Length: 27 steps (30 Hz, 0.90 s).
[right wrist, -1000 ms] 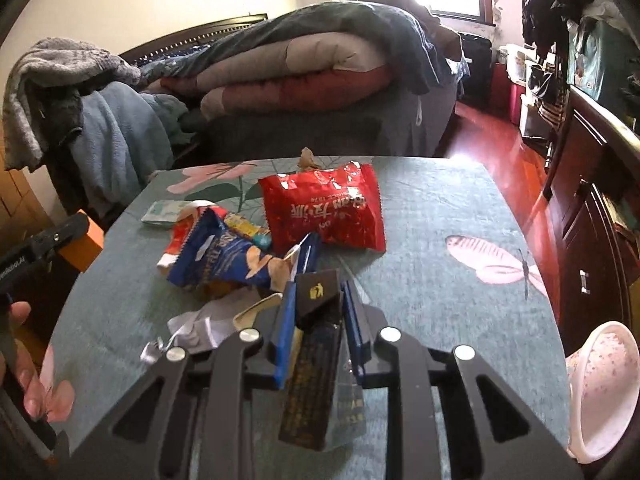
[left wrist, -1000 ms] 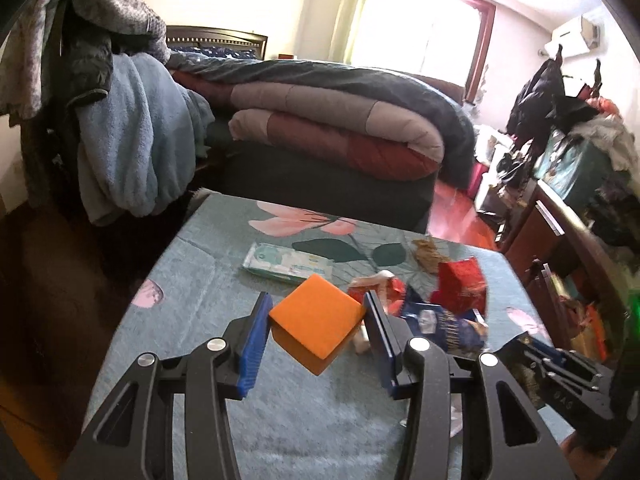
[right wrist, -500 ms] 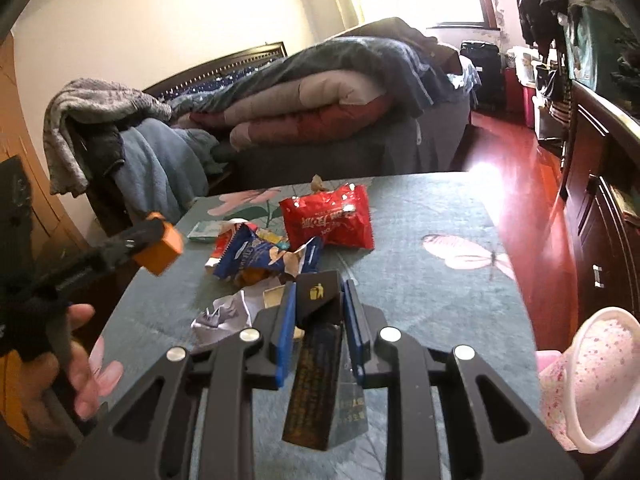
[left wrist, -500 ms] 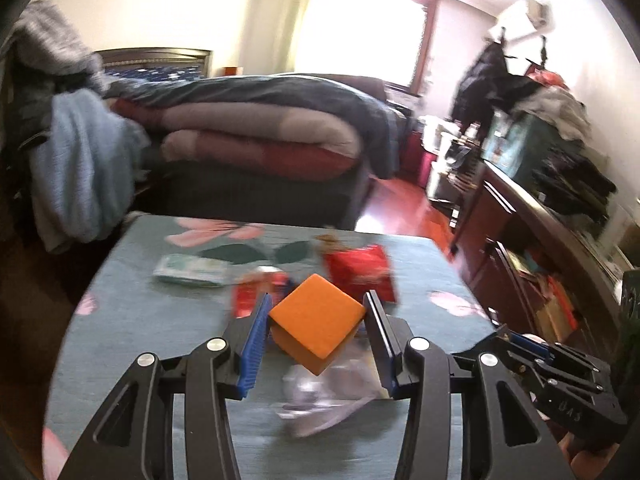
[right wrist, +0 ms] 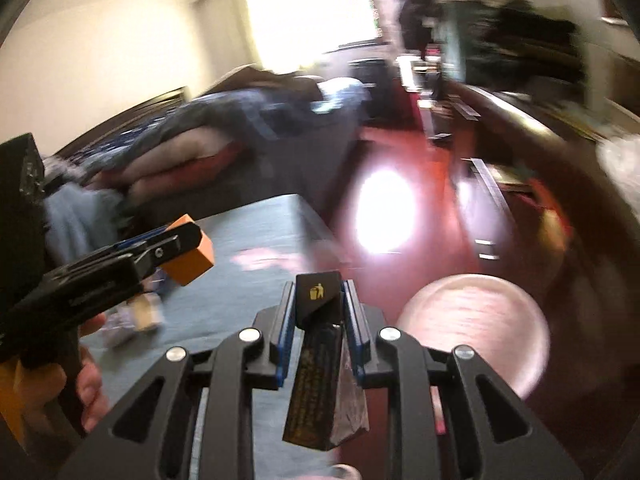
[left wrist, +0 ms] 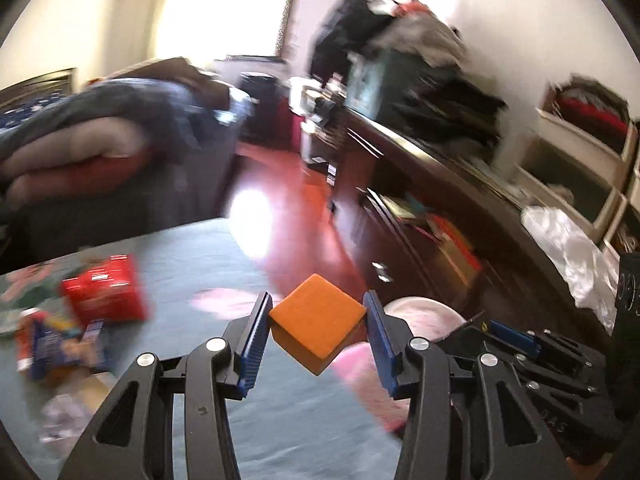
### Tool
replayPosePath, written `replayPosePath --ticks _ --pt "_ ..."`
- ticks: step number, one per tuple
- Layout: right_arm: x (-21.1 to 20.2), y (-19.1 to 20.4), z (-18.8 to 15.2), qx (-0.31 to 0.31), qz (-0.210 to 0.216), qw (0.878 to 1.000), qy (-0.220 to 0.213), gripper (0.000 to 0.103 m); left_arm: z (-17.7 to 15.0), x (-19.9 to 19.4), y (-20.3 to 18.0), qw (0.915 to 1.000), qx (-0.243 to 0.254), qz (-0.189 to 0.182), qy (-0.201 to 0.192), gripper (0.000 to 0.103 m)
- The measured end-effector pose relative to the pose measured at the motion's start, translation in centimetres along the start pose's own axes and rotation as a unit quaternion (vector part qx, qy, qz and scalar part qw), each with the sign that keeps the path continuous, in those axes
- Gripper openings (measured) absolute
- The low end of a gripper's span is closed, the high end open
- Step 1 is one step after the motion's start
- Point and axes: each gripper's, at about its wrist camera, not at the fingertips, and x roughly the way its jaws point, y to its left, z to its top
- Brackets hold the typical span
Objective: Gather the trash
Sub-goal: 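Carry both items to the pink bin and open both tools to drop them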
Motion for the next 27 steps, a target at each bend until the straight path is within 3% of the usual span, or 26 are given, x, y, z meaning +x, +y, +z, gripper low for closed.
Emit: replayPosePath --ticks 10,16,18,20,23,27 --pt "1.6 -12.1 -2.2 0.082 -0.097 0.992 0.021 0.024 0.3 10.7 -10.6 0.9935 0.067 -0.067 0.062 0.047" --pt "4.3 -15.5 -3.7 0.108 -0.106 0.987 0.044 0.025 -0.6 15.3 -11.5 0.9892 0.053 -0.09 0.103 0.048" --pt "5.3 -15.6 -4.0 0.108 -0.106 0.987 0.047 0.027 -0.8 16.0 -11.3 0.9877 0.045 -0.1 0.112 0.058" --pt "6.4 -15.4 -3.9 0.105 -0.108 0.987 0.051 0.032 -0.9 16.3 -11.4 0.9878 0.041 -0.101 0.111 0.075" --pt "7.2 -14.8 -4.3 0.103 -0.113 0.987 0.055 0.045 -0.9 16.4 -11.3 0.9881 0.038 -0.104 0.106 0.078" --pt "7.9 -14.4 -4.4 0.103 -0.114 0.986 0.058 0.049 -0.7 15.9 -10.8 0.9906 0.036 -0.091 0.095 0.081"
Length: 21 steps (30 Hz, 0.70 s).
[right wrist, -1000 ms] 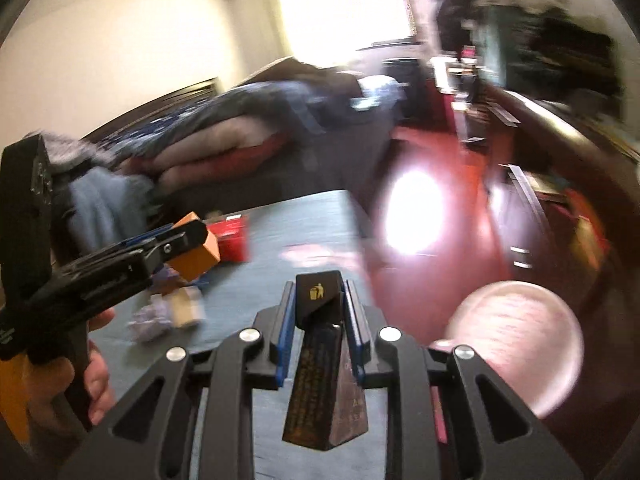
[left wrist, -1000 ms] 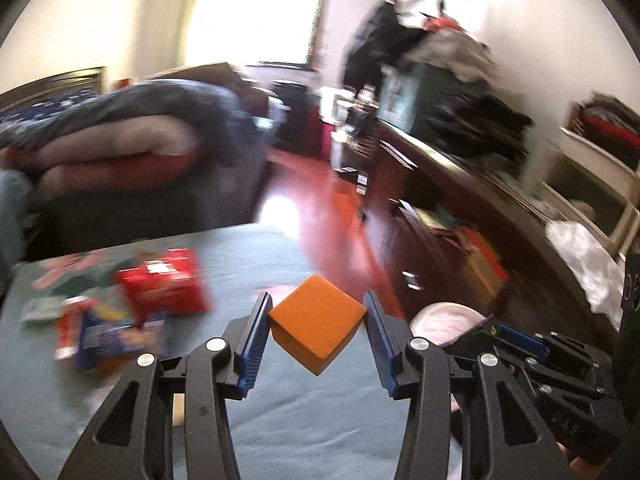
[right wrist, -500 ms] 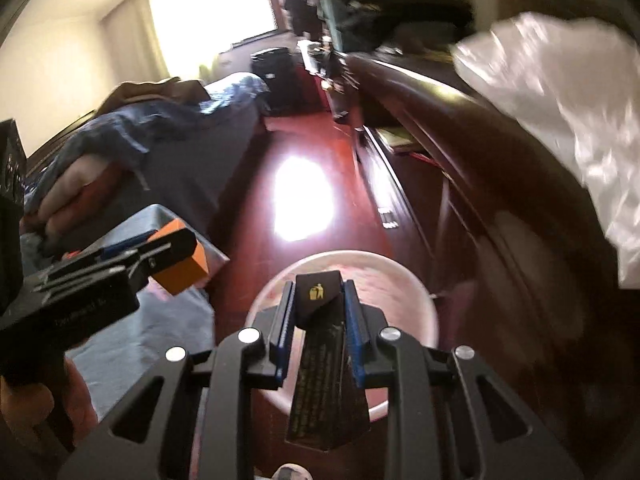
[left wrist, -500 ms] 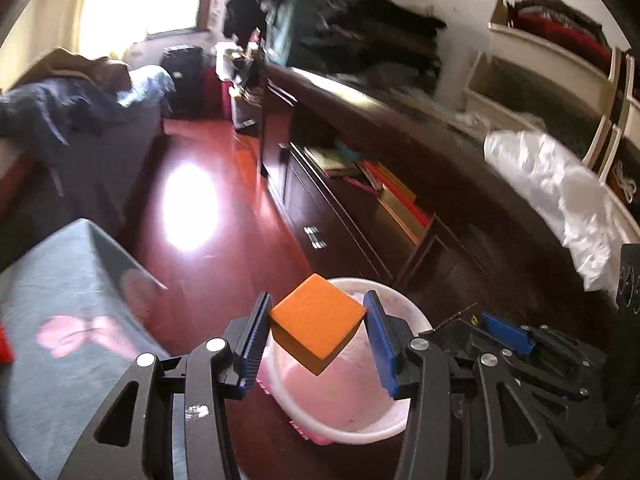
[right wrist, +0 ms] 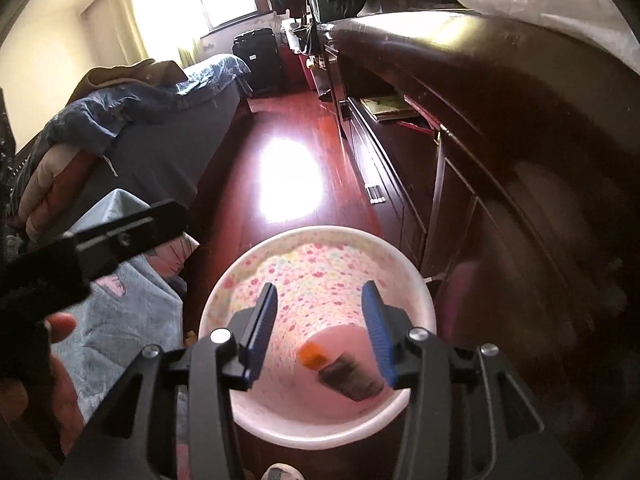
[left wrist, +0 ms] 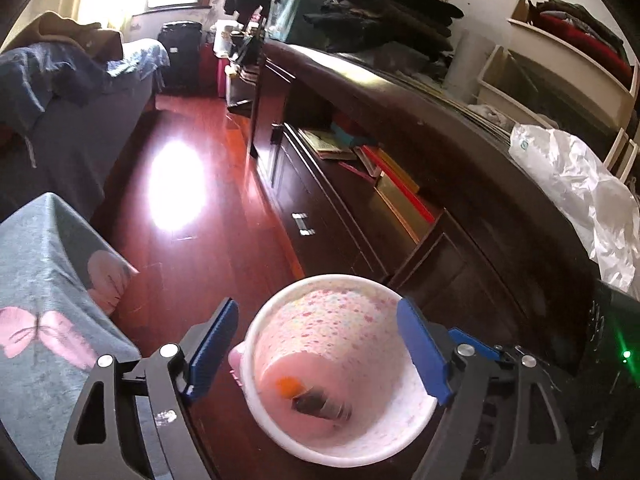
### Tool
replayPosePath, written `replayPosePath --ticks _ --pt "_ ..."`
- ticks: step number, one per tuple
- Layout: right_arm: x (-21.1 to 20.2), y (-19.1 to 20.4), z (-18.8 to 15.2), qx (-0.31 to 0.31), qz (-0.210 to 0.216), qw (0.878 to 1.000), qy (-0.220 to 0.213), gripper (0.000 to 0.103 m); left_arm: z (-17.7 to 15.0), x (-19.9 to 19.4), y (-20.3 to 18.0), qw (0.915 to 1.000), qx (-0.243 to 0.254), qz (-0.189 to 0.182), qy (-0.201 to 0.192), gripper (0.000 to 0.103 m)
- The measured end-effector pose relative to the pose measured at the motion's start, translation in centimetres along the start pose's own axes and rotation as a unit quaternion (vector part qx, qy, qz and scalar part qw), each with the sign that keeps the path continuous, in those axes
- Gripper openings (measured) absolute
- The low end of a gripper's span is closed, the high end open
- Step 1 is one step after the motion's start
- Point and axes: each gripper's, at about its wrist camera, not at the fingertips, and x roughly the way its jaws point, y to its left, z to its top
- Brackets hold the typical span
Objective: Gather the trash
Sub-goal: 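Carry both items to the pink bin and open both tools to drop them, then grasp the white wet-wipes pack on the table with the left tool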
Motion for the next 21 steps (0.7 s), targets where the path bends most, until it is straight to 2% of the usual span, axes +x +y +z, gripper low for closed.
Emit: replayPosePath --ticks 2,4,7,10,16,21 --pt "-0.1 0.5 -0.1 -0.003 -0.008 1.0 -0.001 0.061 -0.1 -1.0 0.6 0.9998 -0.003 0.016 -0.007 0.084" --pt "-0.2 1.1 -0.2 -0.009 -0.016 1.0 -0.002 0.064 -0.1 -1.9 1.2 0.9994 -0.005 0.032 -0.014 0.087" --pt "-0.4 2.1 -0.4 -0.012 -0.032 0.999 0.001 0.078 -0.2 -3.0 2.1 0.9973 -0.006 0.071 -0.016 0.091" --pt "-0.8 3.1 -0.5 -0.013 -0.036 0.999 0.005 0.08 -0.3 -4.2 3.2 0.995 -0.012 0.098 -0.016 0.091" --pt "-2.2 5.6 -0.7 -0.016 -0.041 0.999 0.003 0.09 -1.1 -7.7 5.6 0.9894 -0.029 0.139 -0.031 0.092" --pt "-4.3 9.7 -0.9 -0.037 -0.022 0.999 -0.008 0.096 -2.1 -12.0 7.7 0.982 -0.045 0.176 -0.051 0.094"
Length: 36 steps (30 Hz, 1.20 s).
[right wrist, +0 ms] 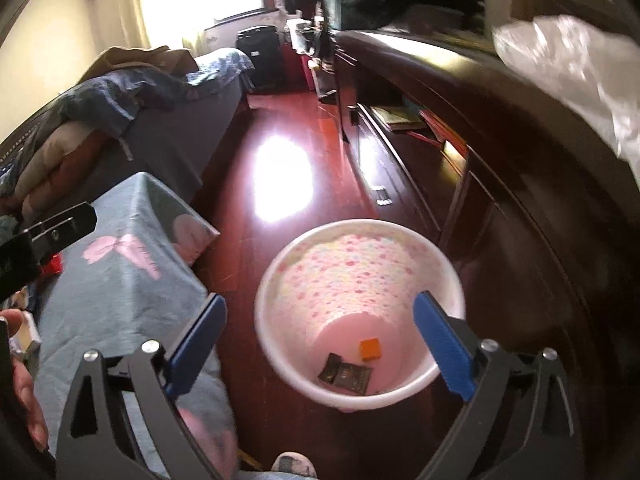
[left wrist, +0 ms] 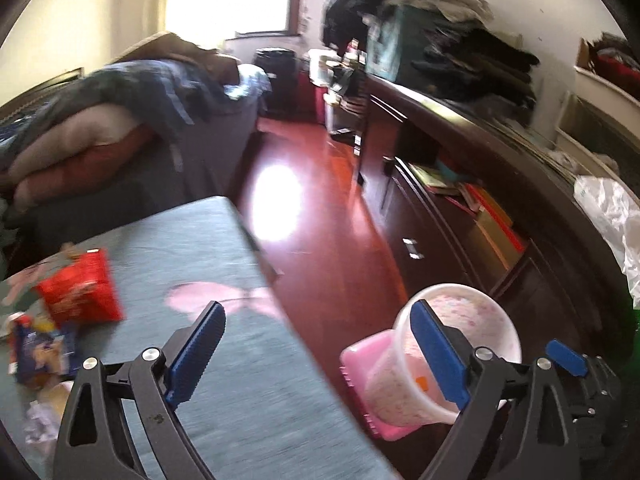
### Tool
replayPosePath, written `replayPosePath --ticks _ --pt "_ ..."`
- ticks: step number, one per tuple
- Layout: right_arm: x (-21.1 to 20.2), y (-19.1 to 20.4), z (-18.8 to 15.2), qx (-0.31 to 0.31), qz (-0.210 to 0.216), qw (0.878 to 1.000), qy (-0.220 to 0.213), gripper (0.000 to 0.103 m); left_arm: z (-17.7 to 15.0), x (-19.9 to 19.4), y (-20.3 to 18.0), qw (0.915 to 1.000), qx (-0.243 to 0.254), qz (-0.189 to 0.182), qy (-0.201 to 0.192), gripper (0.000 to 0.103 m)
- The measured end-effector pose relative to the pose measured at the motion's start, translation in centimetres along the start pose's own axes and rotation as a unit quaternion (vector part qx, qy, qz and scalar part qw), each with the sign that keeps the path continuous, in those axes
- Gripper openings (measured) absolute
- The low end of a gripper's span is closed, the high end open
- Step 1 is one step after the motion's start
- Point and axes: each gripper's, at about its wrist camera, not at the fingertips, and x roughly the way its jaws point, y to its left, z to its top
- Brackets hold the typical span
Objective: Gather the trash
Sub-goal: 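Grasp the white wet-wipes pack on the table with the left tool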
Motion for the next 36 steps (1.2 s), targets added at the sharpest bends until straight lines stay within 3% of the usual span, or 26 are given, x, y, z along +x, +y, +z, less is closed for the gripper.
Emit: replayPosePath --ticks 4,8,11,18,23,29,36 --pt "-2.1 4.4 0.2 -0.024 0.044 0.999 -0.016 0.1 -0.7 -3.2 4.5 0.9984 -0.029 0.043 -0.024 0.098" --pt "-3.6 10.1 0.2 -0.071 0.094 0.993 -0.03 0.1 -1.8 -5.2 10.0 0.9934 -0.065 0.092 -0.02 0.099" --pt "-3.9 14.3 0.0 -0.104 0.125 0.986 -0.029 0.1 -2.6 -6.4 14.9 0.9852 -0.107 0.133 -0.021 0.099" --pt "-3.9 22.4 -0.7 -0.159 0.169 0.972 -0.02 0.1 -3.7 -7.5 27.9 0.9553 -0.204 0.213 -0.009 0.099" --pt "-3.8 26.3 -1.3 -0.189 0.185 0.964 -0.02 0.1 -4.0 -5.5 35.1 0.9472 -0.23 0.223 0.02 0.099" --pt "-2.8 29.8 -1.6 -0.217 0.192 0.957 -0.015 0.1 -4.6 -2.1 40.4 0.9494 -0.211 0.223 0.066 0.099" --pt "-2.1 31.9 -2.0 -0.22 0.207 0.953 -0.011 0.1 -6.2 -1.7 42.0 0.9226 -0.28 0.251 0.089 0.099"
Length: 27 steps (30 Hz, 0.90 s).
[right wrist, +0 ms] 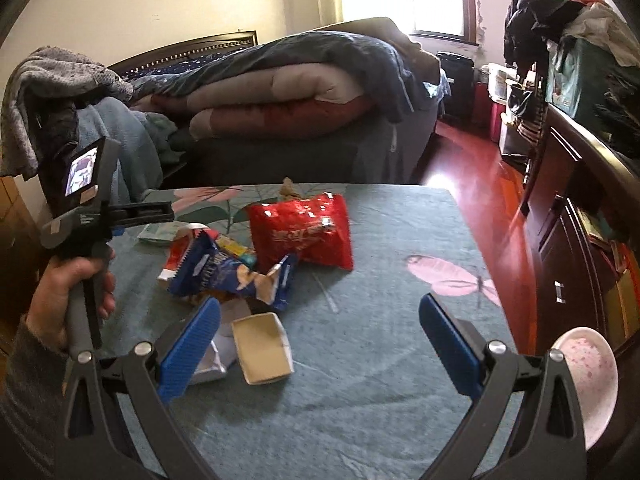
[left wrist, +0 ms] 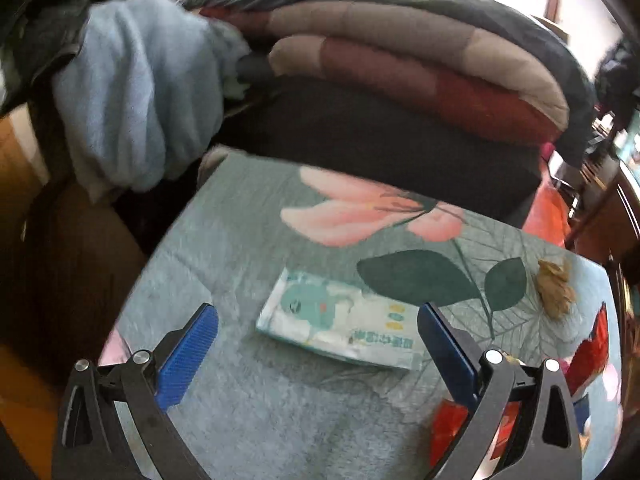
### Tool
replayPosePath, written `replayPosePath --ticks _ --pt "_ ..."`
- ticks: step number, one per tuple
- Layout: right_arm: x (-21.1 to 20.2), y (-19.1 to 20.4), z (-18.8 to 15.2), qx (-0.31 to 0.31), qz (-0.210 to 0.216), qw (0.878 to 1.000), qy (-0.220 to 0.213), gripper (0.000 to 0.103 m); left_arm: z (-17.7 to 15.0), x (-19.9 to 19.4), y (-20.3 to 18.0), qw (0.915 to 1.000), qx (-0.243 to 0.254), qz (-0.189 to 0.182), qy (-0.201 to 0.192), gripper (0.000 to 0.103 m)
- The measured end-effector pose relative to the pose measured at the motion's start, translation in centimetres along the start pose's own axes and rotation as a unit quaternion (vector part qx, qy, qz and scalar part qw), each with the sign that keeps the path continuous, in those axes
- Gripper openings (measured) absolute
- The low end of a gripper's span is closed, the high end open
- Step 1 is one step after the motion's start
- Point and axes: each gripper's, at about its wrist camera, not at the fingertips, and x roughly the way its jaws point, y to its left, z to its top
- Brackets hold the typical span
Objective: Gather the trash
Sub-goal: 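Grasp the white wet-wipes pack on the table with the left tool, then grasp the tan cardboard box with the right tool while the left tool holds the wipes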
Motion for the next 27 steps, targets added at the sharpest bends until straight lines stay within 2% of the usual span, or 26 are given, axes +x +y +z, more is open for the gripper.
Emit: replayPosePath --ticks 4,8,13,15,16,18,20,21,22,24,27 --pt "0.4 0.2 -0.1 0.001 0.006 1.0 0.004 0.1 -0.4 0.6 -0.6 0.9983 -0.052 0.009 0.026 0.099" --pt "0.3 -0.2 -0.3 0.003 0.005 1.0 0.004 0.1 -0.2 1.5 -2.2 0.9959 -0.075 0.02 0.045 0.099" --pt "-0.2 -1.6 -0.3 0.015 0.002 1.0 -0.001 0.1 0.3 2.7 -3.1 0.9912 -0.099 0.069 0.054 0.099" --pt "-0.3 -2.1 -0.3 0.02 0.001 1.0 -0.004 0.1 0.5 2.8 -3.0 0.9896 -0.109 0.075 0.056 0.099" --pt "-0.4 -2.3 -0.3 0.023 0.001 1.0 -0.005 0.1 0.6 2.8 -2.9 0.9887 -0.114 0.079 0.056 0.096" --pt "-0.4 -2.7 -0.3 0.029 0.002 1.0 -0.006 0.1 0.5 2.5 -2.9 0.9872 -0.115 0.097 0.054 0.083" --pt "-0.4 -3.0 -0.3 0.033 0.003 0.999 -0.006 0.1 0.4 2.1 -2.8 0.986 -0.113 0.114 0.046 0.056" --pt "-0.5 -3.1 -0.3 0.034 0.004 0.999 -0.007 0.1 0.3 2.0 -2.7 0.986 -0.114 0.114 0.043 0.051" --pt "-0.5 -3.1 -0.3 0.035 0.004 0.999 -0.007 0.1 0.3 1.8 -2.5 0.9862 -0.116 0.11 0.042 0.041" --pt "-0.5 -3.1 -0.3 0.035 0.007 0.999 -0.008 0.1 0.3 1.6 -2.0 0.9875 -0.119 0.095 0.04 0.04" --pt "-0.4 -2.6 -0.3 0.03 0.012 0.999 -0.006 0.1 0.0 1.0 -1.0 0.9911 -0.123 0.042 0.029 0.039"
